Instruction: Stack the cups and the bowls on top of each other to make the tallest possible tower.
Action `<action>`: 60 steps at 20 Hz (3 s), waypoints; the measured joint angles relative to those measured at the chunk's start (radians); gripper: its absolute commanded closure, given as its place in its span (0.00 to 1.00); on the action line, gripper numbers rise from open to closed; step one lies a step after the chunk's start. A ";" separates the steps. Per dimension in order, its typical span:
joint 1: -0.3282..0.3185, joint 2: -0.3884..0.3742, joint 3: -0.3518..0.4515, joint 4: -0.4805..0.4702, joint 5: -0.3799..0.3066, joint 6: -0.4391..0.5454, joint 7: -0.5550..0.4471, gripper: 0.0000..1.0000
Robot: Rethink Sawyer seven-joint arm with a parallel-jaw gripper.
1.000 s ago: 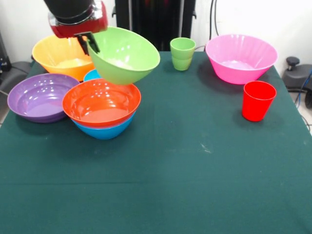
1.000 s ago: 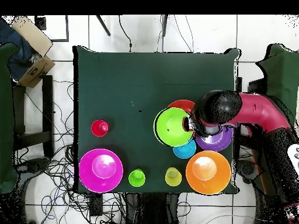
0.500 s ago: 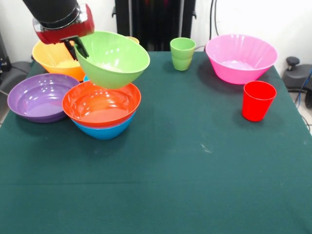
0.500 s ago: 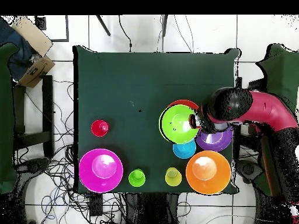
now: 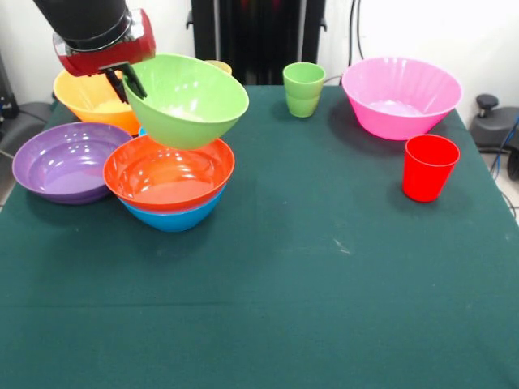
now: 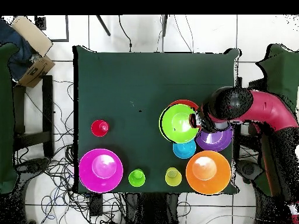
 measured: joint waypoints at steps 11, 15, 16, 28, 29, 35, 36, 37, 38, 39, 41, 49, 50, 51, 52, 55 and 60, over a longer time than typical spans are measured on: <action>0.000 0.000 0.000 0.000 0.000 0.000 0.000 1.00; 0.000 0.000 0.001 0.000 0.000 0.000 0.000 1.00; 0.000 0.000 0.002 0.000 0.000 0.000 0.000 0.00; 0.000 -0.005 0.003 -0.001 0.000 0.000 0.000 0.00; 0.000 -0.005 0.003 -0.001 0.000 0.000 0.000 0.00; 0.000 -0.006 0.003 -0.001 -0.003 0.000 0.000 0.00; 0.000 -0.006 0.003 -0.001 -0.009 0.000 0.000 0.00; 0.000 -0.006 0.003 -0.001 -0.011 0.000 0.000 0.00; -0.001 -0.005 0.004 -0.001 -0.028 0.000 -0.001 0.00; -0.002 -0.005 0.004 -0.001 -0.036 0.000 -0.003 0.00; -0.006 -0.004 0.005 -0.001 -0.053 0.000 -0.010 0.00; -0.048 0.024 0.007 -0.040 -0.113 0.000 -0.102 0.00; -0.051 0.029 0.007 -0.044 -0.114 0.000 -0.111 0.00; -0.055 0.033 0.007 -0.049 -0.116 0.000 -0.121 0.00; -0.065 0.047 0.007 -0.063 -0.118 0.000 -0.153 0.00; -0.073 0.060 0.007 -0.076 -0.119 0.000 -0.184 0.00; -0.080 0.089 0.007 -0.101 -0.122 0.000 -0.232 0.00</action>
